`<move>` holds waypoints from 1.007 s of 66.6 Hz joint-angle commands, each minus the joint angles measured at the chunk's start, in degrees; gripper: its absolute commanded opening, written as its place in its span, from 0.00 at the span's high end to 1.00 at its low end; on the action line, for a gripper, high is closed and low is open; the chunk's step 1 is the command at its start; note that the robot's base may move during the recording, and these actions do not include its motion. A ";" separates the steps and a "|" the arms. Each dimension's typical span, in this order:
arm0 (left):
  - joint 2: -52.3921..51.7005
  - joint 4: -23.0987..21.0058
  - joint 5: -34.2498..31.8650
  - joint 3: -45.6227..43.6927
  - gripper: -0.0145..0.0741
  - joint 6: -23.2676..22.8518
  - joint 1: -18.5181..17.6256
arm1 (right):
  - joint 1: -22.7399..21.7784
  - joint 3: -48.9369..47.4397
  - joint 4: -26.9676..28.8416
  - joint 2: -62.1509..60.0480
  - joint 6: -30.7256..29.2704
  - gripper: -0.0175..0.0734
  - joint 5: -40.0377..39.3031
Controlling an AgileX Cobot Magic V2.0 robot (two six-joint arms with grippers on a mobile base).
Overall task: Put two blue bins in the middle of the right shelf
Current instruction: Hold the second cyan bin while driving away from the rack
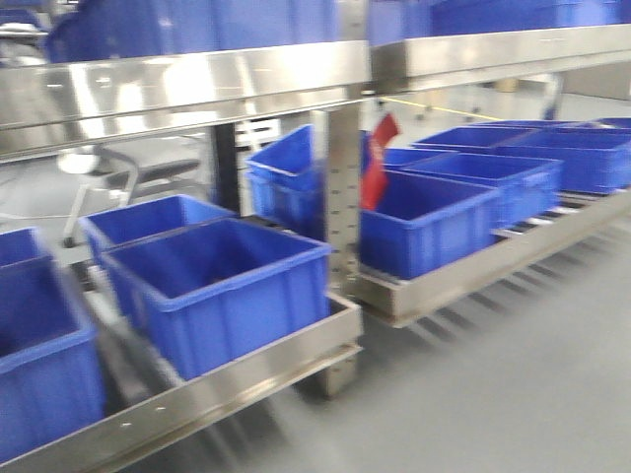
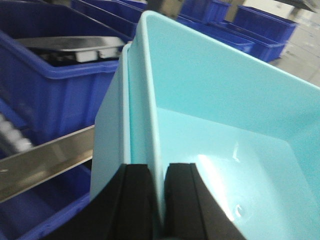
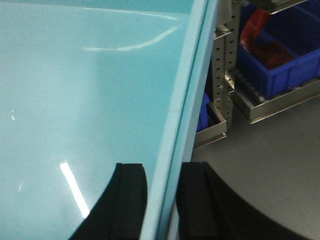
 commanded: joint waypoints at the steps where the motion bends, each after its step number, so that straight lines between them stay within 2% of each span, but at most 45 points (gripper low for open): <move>1: -0.95 -5.60 -1.81 -0.75 0.96 -0.02 -1.03 | 0.66 -1.10 4.23 -0.69 -0.52 0.98 -7.26; 67: -0.95 -5.60 -1.81 -0.75 0.96 -0.02 -1.03 | 0.66 -1.10 4.23 -0.69 -0.52 0.98 -7.26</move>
